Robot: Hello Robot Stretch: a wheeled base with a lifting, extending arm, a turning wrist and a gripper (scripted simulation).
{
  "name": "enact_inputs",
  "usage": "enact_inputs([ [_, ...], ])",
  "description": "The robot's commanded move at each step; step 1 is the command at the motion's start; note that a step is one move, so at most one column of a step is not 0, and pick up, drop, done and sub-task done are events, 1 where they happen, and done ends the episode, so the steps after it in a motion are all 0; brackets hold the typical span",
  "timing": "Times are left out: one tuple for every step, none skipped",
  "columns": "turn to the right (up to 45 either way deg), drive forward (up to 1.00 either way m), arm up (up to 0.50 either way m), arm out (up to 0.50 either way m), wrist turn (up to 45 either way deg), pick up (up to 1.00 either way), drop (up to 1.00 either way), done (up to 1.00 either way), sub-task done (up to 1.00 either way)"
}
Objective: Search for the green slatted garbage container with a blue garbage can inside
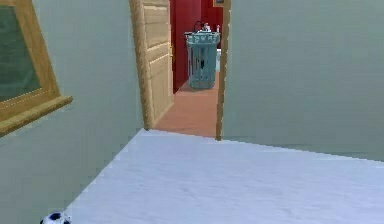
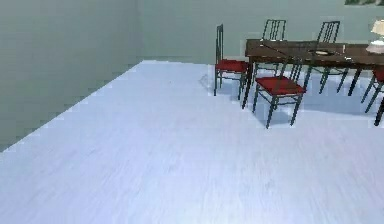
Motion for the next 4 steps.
enact_inputs([
  [0.0,1.0,0.0,0.0,0.0,0.0,0.0,0.0,0.0],
  [0.0,1.0,0.0,0.0,0.0,0.0,0.0,0.0,0.0],
  [-21.0,0.0,0.0,0.0,0.0,0.0,0.0,0.0,0.0],
  [0.0,0.1,0.0,0.0,0.0,0.0,0.0,0.0,0.0],
])
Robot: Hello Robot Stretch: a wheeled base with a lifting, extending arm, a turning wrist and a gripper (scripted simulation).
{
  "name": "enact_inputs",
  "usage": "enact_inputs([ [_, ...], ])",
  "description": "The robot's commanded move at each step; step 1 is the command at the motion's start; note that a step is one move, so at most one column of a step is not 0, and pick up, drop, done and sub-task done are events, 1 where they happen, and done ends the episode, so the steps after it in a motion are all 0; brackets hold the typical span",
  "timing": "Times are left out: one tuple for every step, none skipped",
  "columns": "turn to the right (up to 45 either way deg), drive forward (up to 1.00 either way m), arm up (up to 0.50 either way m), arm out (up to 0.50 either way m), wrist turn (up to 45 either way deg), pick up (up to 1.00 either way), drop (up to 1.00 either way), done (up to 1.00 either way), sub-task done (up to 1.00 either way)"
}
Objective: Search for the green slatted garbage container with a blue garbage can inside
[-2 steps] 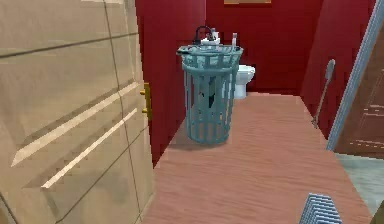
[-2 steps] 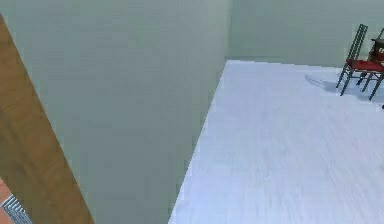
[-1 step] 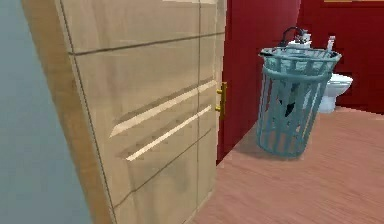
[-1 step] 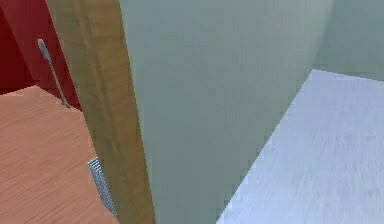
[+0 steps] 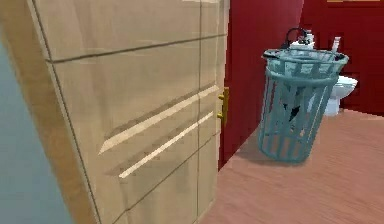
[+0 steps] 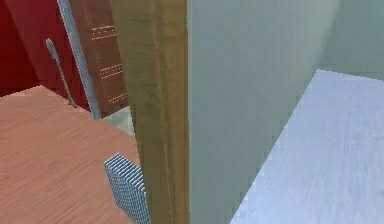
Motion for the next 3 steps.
enact_inputs([
  [33.0,0.0,0.0,0.0,0.0,0.0,0.0,0.0,0.0],
  [3.0,0.0,0.0,0.0,0.0,0.0,0.0,0.0,0.0],
  [0.0,0.6,0.0,0.0,0.0,0.0,0.0,0.0,0.0],
])
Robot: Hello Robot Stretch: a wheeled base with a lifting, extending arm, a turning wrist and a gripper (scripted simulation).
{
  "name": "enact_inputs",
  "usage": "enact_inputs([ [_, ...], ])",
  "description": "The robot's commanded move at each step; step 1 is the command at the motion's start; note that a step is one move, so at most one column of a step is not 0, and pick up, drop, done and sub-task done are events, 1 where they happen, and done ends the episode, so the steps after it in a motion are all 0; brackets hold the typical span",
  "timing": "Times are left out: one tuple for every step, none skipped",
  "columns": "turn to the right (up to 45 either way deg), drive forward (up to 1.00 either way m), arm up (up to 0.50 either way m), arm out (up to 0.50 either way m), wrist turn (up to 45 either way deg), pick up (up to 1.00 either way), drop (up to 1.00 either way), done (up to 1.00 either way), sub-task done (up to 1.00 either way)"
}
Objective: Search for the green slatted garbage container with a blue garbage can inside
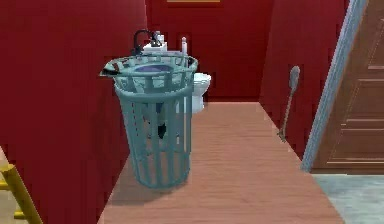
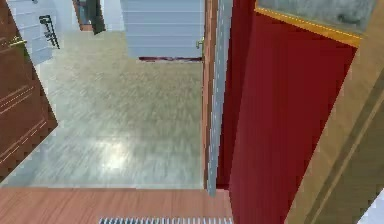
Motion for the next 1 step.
enact_inputs([
  [-45.0,0.0,0.0,0.0,0.0,0.0,0.0,0.0,0.0],
])
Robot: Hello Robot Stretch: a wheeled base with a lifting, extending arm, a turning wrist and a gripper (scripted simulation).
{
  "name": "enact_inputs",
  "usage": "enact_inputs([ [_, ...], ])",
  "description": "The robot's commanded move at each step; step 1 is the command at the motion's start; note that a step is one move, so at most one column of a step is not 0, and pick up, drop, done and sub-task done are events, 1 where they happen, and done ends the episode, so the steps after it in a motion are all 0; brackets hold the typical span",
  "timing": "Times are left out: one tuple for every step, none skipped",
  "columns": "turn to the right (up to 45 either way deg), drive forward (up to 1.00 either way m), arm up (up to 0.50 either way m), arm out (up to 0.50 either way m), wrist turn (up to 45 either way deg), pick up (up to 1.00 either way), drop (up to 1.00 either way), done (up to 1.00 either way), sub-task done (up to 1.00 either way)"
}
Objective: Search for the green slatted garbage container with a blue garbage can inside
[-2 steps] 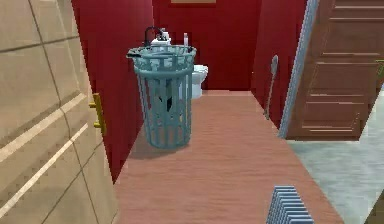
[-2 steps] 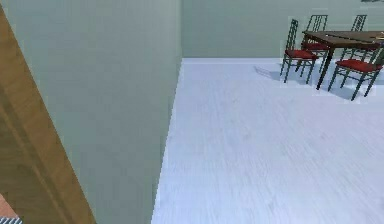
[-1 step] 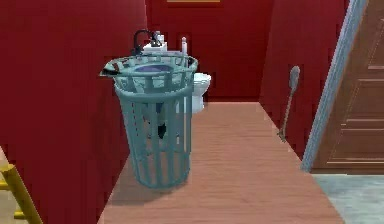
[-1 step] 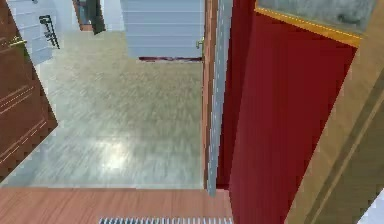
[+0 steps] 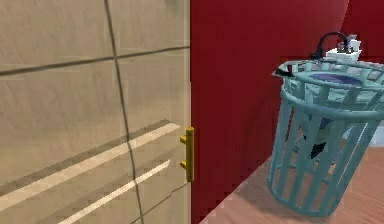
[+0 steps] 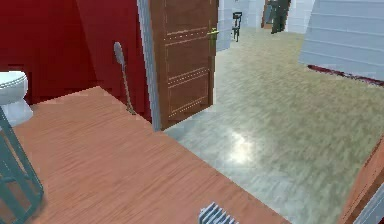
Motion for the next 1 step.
enact_inputs([
  [-18.0,0.0,0.0,0.0,0.0,0.0,0.0,0.0,0.0],
])
